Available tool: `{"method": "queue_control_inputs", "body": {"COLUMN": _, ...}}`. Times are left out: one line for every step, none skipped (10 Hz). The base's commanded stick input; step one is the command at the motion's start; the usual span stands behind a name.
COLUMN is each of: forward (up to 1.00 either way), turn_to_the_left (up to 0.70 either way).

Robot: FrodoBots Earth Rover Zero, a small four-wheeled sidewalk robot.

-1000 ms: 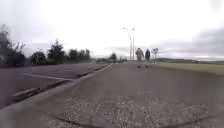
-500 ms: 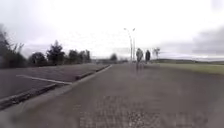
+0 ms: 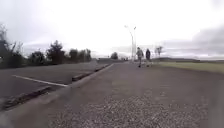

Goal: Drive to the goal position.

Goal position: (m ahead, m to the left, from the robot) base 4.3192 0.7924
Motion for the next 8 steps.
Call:
{"method": "queue_control_inputs", "body": {"forward": 1.0, "turn_to_the_left": 0.0}}
{"method": "queue_control_inputs", "body": {"forward": 1.0, "turn_to_the_left": 0.0}}
{"method": "queue_control_inputs", "body": {"forward": 1.0, "turn_to_the_left": 0.0}}
{"method": "queue_control_inputs", "body": {"forward": 1.0, "turn_to_the_left": 0.0}}
{"method": "queue_control_inputs", "body": {"forward": 1.0, "turn_to_the_left": 0.0}}
{"method": "queue_control_inputs", "body": {"forward": 1.0, "turn_to_the_left": 0.0}}
{"method": "queue_control_inputs", "body": {"forward": 1.0, "turn_to_the_left": 0.0}}
{"method": "queue_control_inputs", "body": {"forward": 1.0, "turn_to_the_left": 0.0}}
